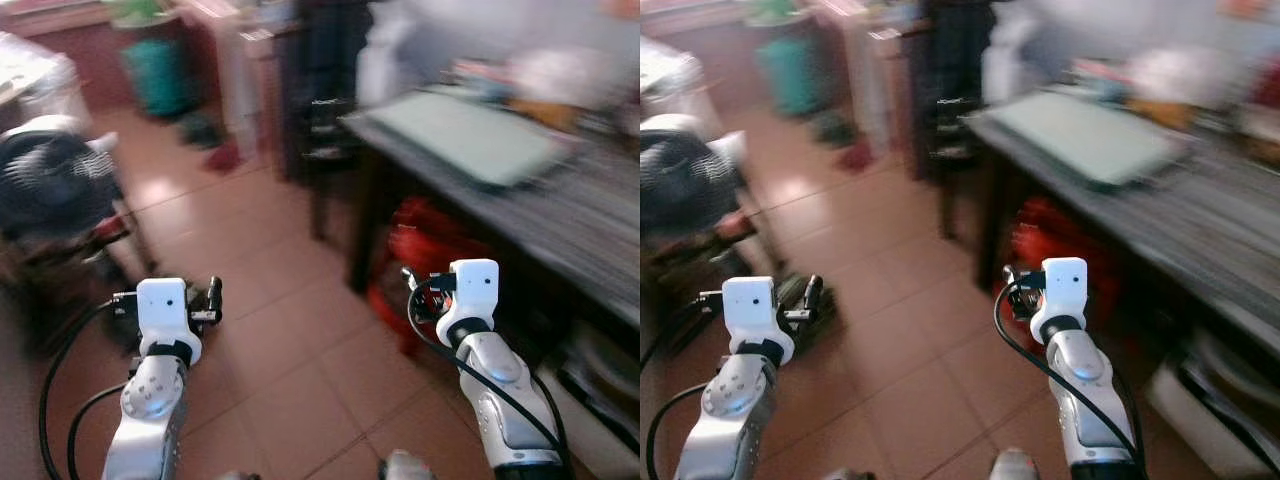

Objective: Setting the table

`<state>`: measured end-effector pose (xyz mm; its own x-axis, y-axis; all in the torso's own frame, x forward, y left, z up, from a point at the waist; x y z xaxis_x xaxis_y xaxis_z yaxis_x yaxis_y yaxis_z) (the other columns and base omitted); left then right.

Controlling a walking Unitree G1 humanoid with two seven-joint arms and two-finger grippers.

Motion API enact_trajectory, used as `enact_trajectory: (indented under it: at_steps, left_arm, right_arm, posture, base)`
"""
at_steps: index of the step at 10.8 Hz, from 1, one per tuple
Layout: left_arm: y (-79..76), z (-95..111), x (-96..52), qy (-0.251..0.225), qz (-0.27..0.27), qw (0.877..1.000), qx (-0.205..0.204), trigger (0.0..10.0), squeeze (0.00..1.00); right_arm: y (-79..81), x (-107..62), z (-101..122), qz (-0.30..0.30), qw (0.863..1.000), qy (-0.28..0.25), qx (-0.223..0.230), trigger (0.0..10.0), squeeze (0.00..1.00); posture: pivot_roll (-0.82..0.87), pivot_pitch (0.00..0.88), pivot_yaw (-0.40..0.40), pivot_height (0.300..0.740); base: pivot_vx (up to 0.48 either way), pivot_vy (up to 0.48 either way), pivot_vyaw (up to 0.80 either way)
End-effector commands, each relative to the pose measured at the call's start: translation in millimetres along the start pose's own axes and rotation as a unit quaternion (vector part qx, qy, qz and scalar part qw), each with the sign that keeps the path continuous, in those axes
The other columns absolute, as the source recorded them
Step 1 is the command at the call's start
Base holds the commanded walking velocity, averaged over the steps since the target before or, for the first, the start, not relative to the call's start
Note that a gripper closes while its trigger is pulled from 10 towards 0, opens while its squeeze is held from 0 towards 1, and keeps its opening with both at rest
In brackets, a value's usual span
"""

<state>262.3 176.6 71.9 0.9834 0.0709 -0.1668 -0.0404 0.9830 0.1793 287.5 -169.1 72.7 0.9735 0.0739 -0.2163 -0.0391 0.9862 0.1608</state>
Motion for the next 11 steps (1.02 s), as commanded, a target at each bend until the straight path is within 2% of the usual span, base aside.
enact_trajectory:
  at_steps: [1,6,7,11]
  left_arm:
    - [2.3,-1.9,-0.8,0.006,0.003,1.000,-0.005,10.0,0.00]
    - [-1.2,1.1,-0.2,-0.004,-0.008,1.000,-0.003,10.0,0.00]
    - [-2.9,1.4,0.0,-0.007,-0.012,1.000,-0.005,10.0,0.00]
    - [-4.9,0.4,-1.8,-0.008,-0.017,1.000,-0.013,10.0,0.00]
  right_arm:
    - [1.6,3.4,10.9,0.003,1.000,-0.015,0.000,10.0,0.00]
    - [1.2,5.2,16.7,0.004,1.000,-0.025,-0.001,10.0,0.00]
    - [0.8,4.3,16.8,0.004,1.000,-0.026,0.001,10.0,0.00]
    - [3.5,2.2,11.6,0.004,1.000,-0.015,0.002,10.0,0.00]
  posture:
    - [-0.03,0.000,0.058,0.740]
    - [-0.03,0.005,0.055,0.740]
    - [-0.03,0.006,0.049,0.740]
    - [-0.03,0.004,0.047,0.740]
  base:
    - [0.000,0.480,-0.79]
    - [0.000,0.480,-0.79]
    - [0.000,0.480,0.00]
    - [0.000,0.480,-0.80]
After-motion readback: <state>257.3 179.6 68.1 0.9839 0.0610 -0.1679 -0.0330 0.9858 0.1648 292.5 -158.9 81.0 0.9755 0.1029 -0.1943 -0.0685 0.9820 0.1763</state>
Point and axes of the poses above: a point about 5 cm out from each wrist's last joint towards the gripper, its own x axis pointing out of the wrist towards the gripper, its own z axis along the axis of the wrist's last joint, y = z × x, the point moved 3 cm from there along x, pointing out of the wrist towards the gripper, and after that the axes turned 9 degrees about x, right-handed, at the moved point
